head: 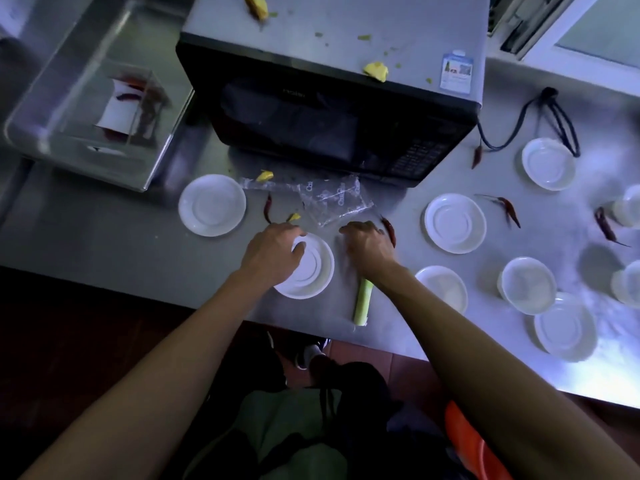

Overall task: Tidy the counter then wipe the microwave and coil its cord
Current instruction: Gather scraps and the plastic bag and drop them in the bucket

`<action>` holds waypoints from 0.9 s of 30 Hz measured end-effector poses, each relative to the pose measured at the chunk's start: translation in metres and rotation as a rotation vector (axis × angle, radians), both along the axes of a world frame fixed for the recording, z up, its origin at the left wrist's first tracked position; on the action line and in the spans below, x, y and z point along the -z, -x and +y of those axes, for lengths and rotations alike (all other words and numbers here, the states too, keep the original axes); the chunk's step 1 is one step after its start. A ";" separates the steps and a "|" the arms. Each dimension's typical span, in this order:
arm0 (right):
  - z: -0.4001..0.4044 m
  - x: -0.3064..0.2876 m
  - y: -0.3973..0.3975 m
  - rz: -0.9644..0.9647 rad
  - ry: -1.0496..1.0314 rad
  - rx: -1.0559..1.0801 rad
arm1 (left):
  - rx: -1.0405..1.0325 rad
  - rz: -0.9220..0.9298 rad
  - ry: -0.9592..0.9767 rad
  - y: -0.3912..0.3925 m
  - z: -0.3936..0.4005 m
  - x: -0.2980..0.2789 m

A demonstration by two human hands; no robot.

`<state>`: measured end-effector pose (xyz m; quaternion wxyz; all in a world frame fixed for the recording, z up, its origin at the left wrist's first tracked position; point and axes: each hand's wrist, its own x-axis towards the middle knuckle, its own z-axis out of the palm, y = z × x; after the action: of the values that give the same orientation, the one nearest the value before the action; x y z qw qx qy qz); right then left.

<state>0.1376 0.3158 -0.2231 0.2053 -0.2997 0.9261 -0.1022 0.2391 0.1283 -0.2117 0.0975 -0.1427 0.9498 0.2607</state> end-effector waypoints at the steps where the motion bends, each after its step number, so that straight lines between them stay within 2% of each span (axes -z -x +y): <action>1: -0.003 0.003 0.003 0.005 -0.013 -0.012 | 0.007 -0.006 0.014 0.003 -0.004 0.002; 5: -0.013 0.014 0.007 0.024 -0.081 -0.011 | 0.043 -0.029 0.030 0.011 -0.021 0.013; 13: -0.024 0.021 0.004 0.047 -0.112 0.135 | 0.133 0.009 0.024 0.033 -0.049 0.032; 23: -0.029 0.021 -0.002 0.090 -0.094 0.279 | 0.248 -0.001 0.156 0.058 -0.060 0.042; 27: -0.033 0.016 -0.009 0.097 -0.060 0.329 | 0.262 -0.002 0.152 0.066 -0.059 0.042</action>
<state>0.1471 0.2825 -0.2394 0.1497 -0.1421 0.9741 -0.0920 0.1733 0.0696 -0.2535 0.1205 -0.0246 0.9772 0.1730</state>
